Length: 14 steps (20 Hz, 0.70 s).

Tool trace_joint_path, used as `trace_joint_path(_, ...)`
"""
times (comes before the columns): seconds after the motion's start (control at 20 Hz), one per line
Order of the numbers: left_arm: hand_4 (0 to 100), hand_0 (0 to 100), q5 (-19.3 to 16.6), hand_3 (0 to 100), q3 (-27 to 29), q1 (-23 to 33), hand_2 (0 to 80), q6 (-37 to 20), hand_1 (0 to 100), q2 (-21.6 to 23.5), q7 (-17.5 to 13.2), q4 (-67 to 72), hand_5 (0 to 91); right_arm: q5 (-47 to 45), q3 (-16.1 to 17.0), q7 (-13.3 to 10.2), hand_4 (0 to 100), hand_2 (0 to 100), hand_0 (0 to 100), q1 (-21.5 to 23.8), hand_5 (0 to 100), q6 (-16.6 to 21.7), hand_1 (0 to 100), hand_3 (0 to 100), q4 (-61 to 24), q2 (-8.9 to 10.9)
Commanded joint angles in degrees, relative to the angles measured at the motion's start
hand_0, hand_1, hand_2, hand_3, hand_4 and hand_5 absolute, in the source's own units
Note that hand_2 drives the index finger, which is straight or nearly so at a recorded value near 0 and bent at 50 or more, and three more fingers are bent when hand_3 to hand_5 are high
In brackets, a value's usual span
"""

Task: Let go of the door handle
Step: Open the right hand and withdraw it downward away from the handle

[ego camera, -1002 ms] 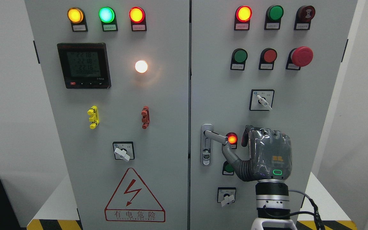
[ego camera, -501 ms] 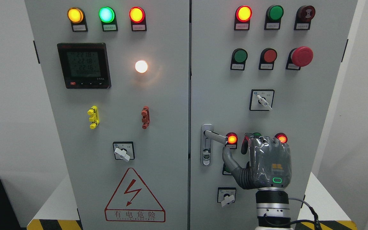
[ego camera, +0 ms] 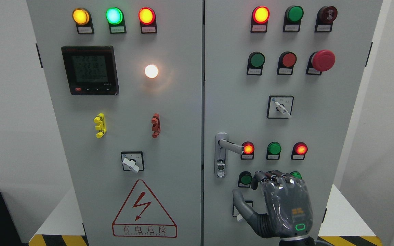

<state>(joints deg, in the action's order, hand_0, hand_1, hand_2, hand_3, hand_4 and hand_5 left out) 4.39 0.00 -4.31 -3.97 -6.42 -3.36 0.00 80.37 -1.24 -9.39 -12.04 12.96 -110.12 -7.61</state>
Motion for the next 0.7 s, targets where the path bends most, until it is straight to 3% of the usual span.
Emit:
trace_joint_path(0.0,1,0,0.00,9,-1.23,0.00,2.3,0.01,0,0.00,0.02,-1.14,0.0,-3.89,12.14,0.08,68,34,27,2.72,63,2.77,28,75,-4.05,0.40)
trace_joint_path(0.1,1,0,0.00,9,-1.23,0.00,2.3,0.01,0,0.00,0.02,-1.14,0.0,-4.69,13.10,1.04,45,22,26,2.63,33,2.77,28,49,-4.05,1.01)
trace_joint_path(0.15,1,0,0.00,9,-1.23,0.00,2.3,0.01,0,0.00,0.02,-1.14,0.0,-4.78,13.81,1.57,42,21,26,2.55,28,2.86,28,45,-4.05,1.45)
trace_joint_path(0.2,1,0,0.00,9,-1.23,0.00,2.3,0.01,0,0.00,0.02,-1.14,0.0,-4.95,14.25,1.83,26,14,25,2.46,11,3.12,28,30,-4.05,1.80)
trace_joint_path(0.25,1,0,0.00,9,-1.23,0.00,2.3,0.01,0,0.00,0.02,-1.14,0.0,-5.91,14.34,1.92,11,7,25,2.20,0,3.82,28,17,-4.05,2.07)
trace_joint_path(0.35,1,0,0.00,9,-1.23,0.00,2.3,0.01,0,0.00,0.02,-1.14,0.0,-8.37,14.69,1.92,0,0,24,1.85,0,4.71,28,4,-4.13,2.59)
trace_joint_path(0.4,1,0,0.00,9,-1.23,0.00,2.3,0.01,0,0.00,0.02,-1.14,0.0,-8.82,14.78,1.92,0,0,23,1.67,0,4.62,27,0,-4.22,2.77)
trace_joint_path(0.65,1,0,0.00,9,-1.23,0.00,2.3,0.01,0,0.00,0.02,-1.14,0.0,-8.91,15.75,1.92,0,0,25,-1.58,0,4.53,26,0,-6.68,2.68)
